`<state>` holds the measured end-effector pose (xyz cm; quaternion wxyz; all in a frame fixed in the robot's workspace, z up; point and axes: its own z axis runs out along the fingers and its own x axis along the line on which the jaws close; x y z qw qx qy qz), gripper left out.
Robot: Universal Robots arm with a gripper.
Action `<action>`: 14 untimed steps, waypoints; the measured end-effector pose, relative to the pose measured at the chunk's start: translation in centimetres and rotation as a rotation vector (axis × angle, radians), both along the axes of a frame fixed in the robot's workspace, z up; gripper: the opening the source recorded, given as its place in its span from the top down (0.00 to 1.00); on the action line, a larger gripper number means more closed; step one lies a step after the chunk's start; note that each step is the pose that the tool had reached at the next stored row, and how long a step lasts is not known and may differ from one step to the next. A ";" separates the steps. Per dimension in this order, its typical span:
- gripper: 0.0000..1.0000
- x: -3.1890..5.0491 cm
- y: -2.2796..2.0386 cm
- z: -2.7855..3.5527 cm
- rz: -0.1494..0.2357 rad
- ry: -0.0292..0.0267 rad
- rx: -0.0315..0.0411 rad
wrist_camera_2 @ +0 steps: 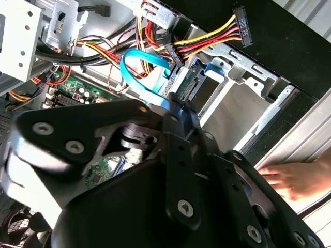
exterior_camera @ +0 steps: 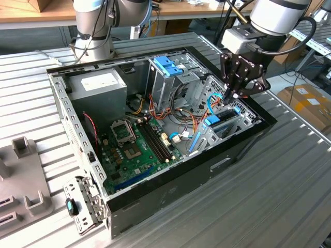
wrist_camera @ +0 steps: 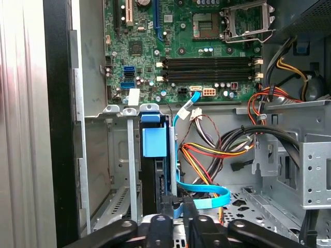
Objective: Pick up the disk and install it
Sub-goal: 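Insert the first disk wire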
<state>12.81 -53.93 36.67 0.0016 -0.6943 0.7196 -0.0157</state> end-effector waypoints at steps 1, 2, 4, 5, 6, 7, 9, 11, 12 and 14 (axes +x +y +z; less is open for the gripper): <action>0.84 0.00 0.00 0.00 0.000 0.0000 0.0001; 0.84 0.00 0.00 -0.01 0.000 0.0000 0.0000; 0.84 0.00 0.00 -0.01 0.000 0.0000 0.0000; 0.84 0.00 0.00 -0.02 0.000 0.0000 0.0001; 0.84 0.00 0.00 -0.02 0.000 0.0000 0.0000; 0.84 0.00 0.00 -0.04 0.000 0.0000 0.0000; 0.84 0.00 0.00 -0.07 0.000 0.0000 0.0000; 0.84 0.00 0.00 -0.08 0.000 0.0000 0.0000; 0.84 0.00 0.00 -0.08 0.000 0.0000 0.0000; 0.84 0.00 0.00 -0.09 0.000 0.0000 0.0000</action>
